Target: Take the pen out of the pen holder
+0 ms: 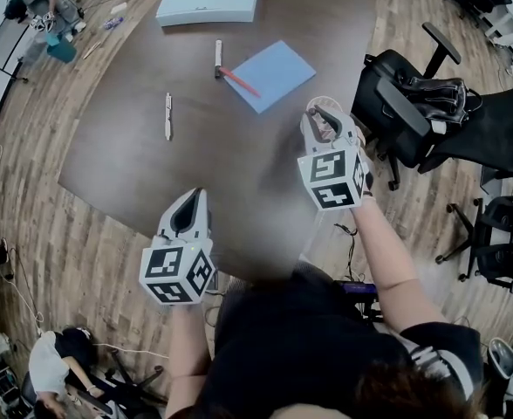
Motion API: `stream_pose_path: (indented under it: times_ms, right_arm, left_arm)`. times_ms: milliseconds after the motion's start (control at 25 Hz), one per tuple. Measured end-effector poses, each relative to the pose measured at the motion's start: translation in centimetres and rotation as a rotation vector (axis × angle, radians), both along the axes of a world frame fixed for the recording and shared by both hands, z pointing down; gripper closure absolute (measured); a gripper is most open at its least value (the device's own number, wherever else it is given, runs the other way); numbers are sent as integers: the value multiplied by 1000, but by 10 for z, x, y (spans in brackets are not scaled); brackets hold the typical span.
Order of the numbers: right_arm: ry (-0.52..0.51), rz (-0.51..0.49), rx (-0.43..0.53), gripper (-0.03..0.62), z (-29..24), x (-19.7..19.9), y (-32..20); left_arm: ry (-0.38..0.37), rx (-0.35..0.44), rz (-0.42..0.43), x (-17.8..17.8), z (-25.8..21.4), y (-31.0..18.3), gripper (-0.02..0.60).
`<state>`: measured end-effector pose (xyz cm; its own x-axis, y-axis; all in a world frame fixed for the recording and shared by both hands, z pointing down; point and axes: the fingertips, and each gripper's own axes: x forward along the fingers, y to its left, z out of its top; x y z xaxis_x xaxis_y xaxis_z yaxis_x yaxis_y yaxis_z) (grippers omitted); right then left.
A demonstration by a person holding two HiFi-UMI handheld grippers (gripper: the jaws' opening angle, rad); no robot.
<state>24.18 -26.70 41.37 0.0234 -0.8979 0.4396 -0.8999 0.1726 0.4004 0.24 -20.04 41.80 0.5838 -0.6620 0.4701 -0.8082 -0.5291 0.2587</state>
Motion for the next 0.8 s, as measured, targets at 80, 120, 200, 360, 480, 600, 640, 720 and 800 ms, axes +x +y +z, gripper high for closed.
stream_pose_path:
  times_ms: [80, 120, 200, 360, 480, 600, 640, 720, 800]
  right_arm:
    - [14, -9, 23, 508, -11, -4, 4]
    - [23, -16, 36, 507, -17, -7, 6]
    - [50, -33, 62, 507, -28, -12, 8]
    - [99, -69, 108, 507, -49, -26, 13]
    - [118, -112, 144, 508, -64, -43, 16]
    - [132, -163, 174, 507, -75, -62, 17]
    - [130, -181, 181, 507, -78, -69, 18]
    - [124, -220, 191, 507, -80, -84, 19]
    - [126, -261, 190, 507, -78, -100, 19]
  left_arm:
    - [5, 8, 0, -3, -4, 2, 554]
    - [8, 12, 0, -4, -5, 3, 554]
    - [15, 19, -3, -7, -8, 5, 554]
    - [30, 30, -18, -18, -12, 9, 554]
    - [37, 34, -43, -30, -14, 12, 554]
    - [40, 33, -69, -41, -13, 15, 554]
    - [39, 32, -76, -45, -13, 16, 554]
    - [37, 28, -92, -53, -11, 17, 554]
    - [38, 23, -110, -62, -9, 17, 554]
